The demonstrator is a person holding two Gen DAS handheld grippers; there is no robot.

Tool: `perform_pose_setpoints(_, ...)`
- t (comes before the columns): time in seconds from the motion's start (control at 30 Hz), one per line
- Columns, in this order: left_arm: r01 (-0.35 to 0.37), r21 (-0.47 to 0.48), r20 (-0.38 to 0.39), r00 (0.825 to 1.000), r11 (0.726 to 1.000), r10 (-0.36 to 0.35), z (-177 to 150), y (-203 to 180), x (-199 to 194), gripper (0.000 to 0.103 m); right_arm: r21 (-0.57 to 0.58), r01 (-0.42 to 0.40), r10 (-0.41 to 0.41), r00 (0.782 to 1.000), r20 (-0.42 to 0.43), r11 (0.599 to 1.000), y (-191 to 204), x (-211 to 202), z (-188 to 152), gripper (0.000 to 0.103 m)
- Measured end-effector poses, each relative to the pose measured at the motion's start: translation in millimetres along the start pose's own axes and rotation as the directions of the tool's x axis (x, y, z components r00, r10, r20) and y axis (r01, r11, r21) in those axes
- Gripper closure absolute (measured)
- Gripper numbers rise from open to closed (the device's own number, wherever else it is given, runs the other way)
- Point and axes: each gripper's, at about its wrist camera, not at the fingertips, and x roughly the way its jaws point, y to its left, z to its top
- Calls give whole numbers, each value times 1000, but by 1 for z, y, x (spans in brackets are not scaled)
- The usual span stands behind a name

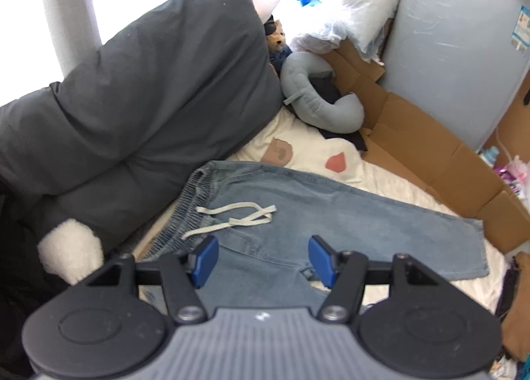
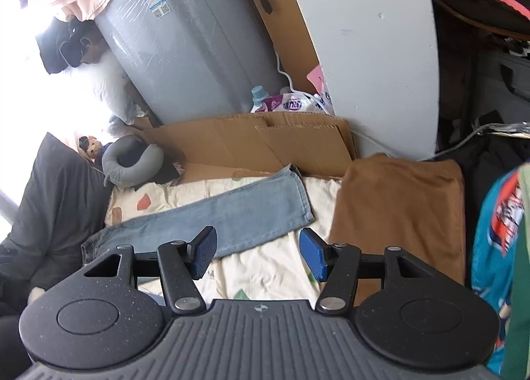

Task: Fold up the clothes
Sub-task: 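Move the right gripper down to the jeans leg hem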

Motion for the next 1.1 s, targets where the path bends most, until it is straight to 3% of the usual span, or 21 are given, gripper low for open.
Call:
perform_pose_setpoints(0.27, 7, -8, -15, 1000, 1000, -8, -38, 1, 12, 40, 26, 15, -15, 999, -33, 1000, -12, -3, -58, 41)
perform_pose_setpoints(0.57, -49, -55, -62, 997, 997, 45, -79, 22, 41, 40, 193, 33, -2, 987, -162, 981, -43, 46, -156, 41)
perform_pose_setpoints(0.77, -62, -96, -92, 994, 993, 53, -104, 35, 49, 40, 327, 47, 39, 967, -252, 944, -59, 79, -219, 41)
perform_pose_setpoints(1.1, -81, -104, -136, 988, 991, 67, -140, 45, 69, 40, 526, 127, 76, 935, -347, 841, -91, 135, -300, 41)
